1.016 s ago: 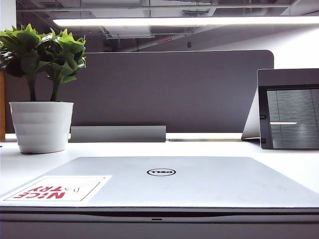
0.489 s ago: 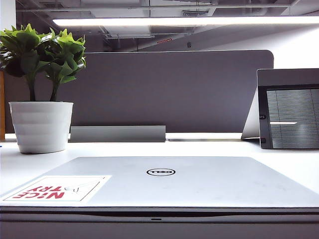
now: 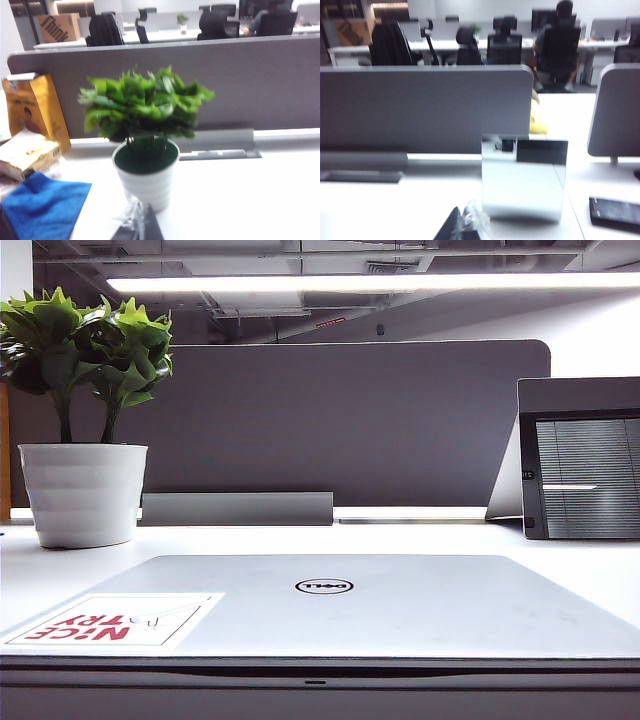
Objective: Close the laptop lid.
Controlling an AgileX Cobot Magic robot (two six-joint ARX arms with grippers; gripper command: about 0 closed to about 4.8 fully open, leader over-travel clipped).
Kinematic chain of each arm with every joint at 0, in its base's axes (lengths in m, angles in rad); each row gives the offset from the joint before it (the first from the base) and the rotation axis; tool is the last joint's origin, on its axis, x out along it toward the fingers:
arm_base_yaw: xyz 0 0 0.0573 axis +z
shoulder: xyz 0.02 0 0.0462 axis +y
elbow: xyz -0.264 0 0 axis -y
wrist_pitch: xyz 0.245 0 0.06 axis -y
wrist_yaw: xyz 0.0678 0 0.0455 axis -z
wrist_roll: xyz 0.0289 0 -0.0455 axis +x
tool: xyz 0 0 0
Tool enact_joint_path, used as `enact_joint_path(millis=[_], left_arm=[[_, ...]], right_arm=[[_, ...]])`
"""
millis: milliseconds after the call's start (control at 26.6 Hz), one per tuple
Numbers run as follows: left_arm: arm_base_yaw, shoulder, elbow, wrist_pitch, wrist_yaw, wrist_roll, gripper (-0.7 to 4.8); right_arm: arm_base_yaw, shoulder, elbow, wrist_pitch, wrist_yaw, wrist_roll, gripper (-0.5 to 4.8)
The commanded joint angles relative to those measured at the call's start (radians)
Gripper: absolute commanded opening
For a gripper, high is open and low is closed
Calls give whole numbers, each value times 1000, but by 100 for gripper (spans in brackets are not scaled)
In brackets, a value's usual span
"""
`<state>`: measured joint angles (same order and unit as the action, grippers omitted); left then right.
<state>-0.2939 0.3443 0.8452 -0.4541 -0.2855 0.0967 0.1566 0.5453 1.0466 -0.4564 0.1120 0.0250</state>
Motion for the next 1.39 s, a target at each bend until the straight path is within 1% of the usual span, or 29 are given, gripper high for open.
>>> enact_joint_path(millis=[38,226,1393], left_arm=[[2,-57,-55,4,-3,-10,-5],[2,-105,-119,4,-2,-12,-5],[2,-105,-119,-3,-3,-6,-5]], right_arm=[[1,-50,-69,28,3,-3,-5],[1,-90,-141,49,2,-3,-5],[1,-90,-142,38,2,-3,-4]])
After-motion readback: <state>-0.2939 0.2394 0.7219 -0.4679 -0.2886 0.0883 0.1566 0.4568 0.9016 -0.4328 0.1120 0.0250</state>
